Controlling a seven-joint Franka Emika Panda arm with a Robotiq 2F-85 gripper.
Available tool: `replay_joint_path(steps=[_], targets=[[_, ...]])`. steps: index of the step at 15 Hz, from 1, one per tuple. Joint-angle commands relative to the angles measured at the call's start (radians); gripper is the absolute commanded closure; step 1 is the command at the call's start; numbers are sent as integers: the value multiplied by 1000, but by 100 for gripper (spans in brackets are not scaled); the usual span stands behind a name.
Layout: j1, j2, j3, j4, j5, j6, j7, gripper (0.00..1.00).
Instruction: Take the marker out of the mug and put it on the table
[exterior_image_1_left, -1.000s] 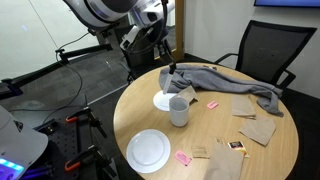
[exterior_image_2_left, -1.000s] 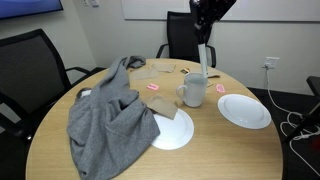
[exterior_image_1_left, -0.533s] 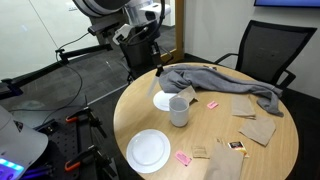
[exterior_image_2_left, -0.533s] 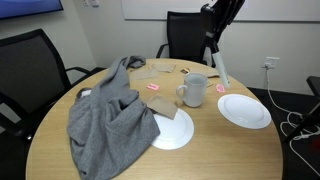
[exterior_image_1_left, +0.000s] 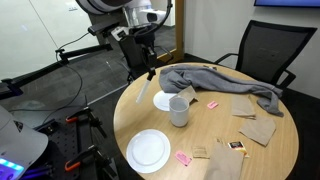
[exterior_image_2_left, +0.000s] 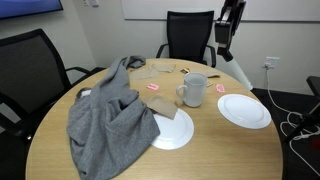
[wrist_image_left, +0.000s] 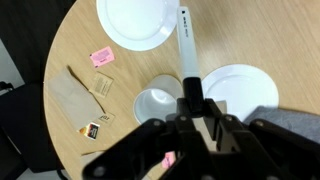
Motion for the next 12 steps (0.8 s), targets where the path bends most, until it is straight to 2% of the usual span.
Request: replay_joint_path(steps=[1, 6, 12], targets=[[30, 53, -7, 61, 37, -68, -151, 95], [51, 113, -6, 85, 16, -74, -283, 95], [86, 190, -1, 104, 20, -47, -309, 95]])
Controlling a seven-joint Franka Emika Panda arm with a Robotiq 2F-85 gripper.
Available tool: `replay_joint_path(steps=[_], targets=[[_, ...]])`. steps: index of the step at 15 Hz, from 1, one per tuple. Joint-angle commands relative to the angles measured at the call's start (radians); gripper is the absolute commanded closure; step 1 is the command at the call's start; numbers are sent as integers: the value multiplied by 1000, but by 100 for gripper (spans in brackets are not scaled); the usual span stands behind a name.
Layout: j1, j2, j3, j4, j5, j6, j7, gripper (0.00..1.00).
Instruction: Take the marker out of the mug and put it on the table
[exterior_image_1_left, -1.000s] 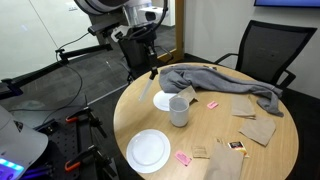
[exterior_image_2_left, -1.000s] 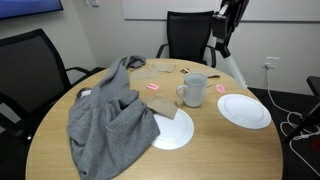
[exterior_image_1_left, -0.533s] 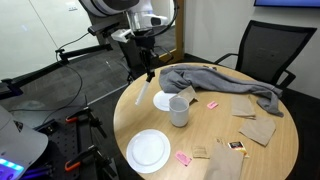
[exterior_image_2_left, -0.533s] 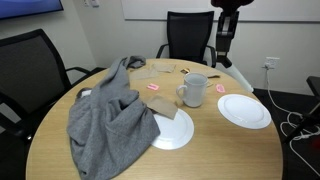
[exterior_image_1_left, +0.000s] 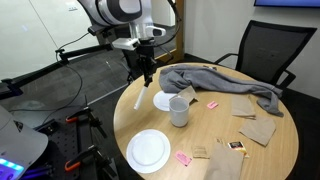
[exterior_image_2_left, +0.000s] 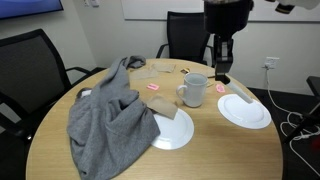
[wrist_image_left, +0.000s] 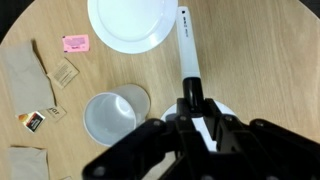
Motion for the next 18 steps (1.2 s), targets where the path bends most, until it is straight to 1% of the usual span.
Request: replay_joint_path(steps=[1, 10, 15, 18], targets=[[23, 42, -1, 32, 8, -12, -47, 95], [84, 173, 26, 93, -9, -22, -142, 95], [119, 253, 48, 149, -14, -5, -192, 95], [139, 302, 50, 193, -18, 1, -207, 95]])
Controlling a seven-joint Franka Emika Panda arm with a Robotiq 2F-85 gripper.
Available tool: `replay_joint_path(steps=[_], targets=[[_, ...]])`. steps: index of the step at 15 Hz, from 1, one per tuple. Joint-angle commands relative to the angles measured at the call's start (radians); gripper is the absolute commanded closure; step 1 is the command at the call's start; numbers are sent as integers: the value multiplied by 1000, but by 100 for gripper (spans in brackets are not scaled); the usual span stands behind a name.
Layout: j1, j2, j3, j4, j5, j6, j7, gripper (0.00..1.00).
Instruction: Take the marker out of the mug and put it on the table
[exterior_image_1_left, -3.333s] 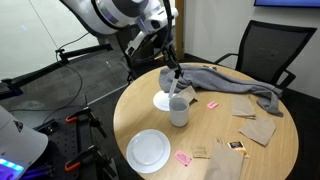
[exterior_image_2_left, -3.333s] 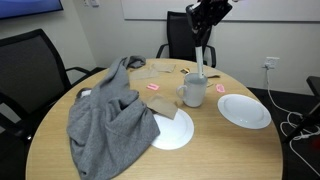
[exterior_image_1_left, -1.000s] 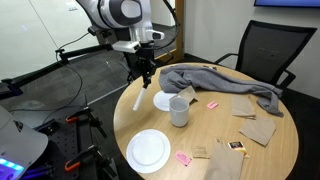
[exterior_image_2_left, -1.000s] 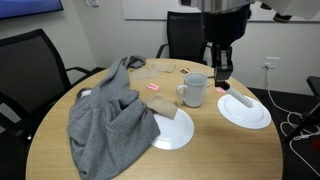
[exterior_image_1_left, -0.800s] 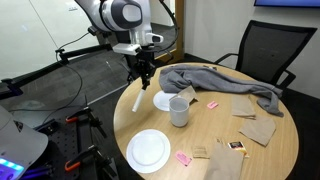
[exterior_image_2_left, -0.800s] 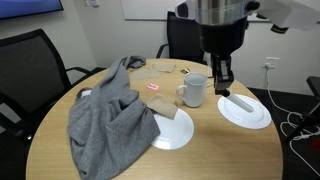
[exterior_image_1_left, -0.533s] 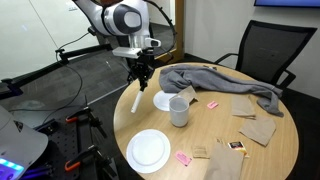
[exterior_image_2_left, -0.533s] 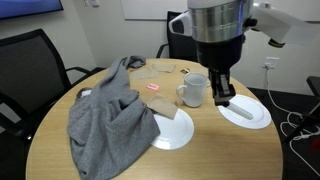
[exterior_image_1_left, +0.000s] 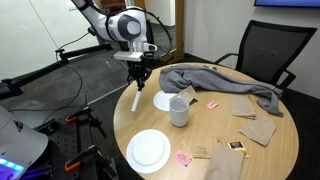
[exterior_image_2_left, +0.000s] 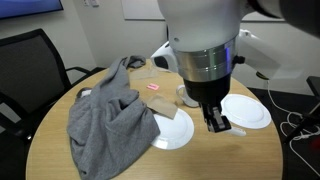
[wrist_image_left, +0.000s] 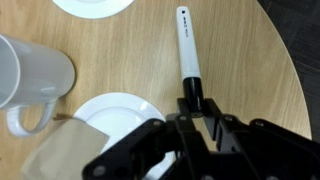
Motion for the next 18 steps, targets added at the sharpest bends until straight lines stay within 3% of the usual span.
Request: replay_joint_path(steps=[1, 18], targets=[[16, 64, 4, 70, -12, -2, -33, 95], [10, 301, 38, 307, 16, -72, -190, 95]])
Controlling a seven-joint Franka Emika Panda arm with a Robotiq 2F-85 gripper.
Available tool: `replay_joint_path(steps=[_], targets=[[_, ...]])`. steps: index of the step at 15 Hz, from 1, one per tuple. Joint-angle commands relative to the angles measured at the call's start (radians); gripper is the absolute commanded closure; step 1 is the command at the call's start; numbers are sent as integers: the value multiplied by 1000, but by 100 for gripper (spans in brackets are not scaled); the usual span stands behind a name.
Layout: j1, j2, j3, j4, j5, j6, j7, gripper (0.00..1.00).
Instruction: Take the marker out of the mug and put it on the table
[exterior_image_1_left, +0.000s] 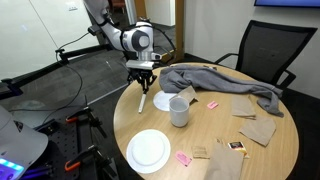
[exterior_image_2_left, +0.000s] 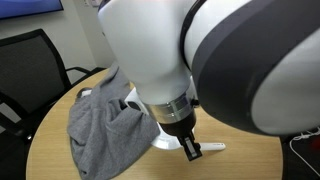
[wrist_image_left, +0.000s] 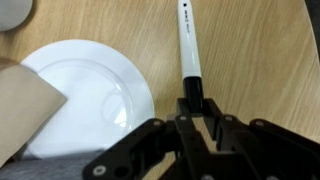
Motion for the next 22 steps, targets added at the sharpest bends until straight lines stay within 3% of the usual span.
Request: replay_joint_path(steps=[1, 2, 3, 4, 11, 22], targets=[[-6, 42, 15, 61, 16, -59, -37, 95], [-4, 47, 15, 67, 15, -62, -35, 95], [-5, 54, 17, 75, 19, -71, -33, 53], [-5, 59, 19, 82, 20, -77, -31, 53], [4, 20, 14, 50, 5, -47, -5, 2], [-20, -152, -15, -69, -4, 30, 27, 0]])
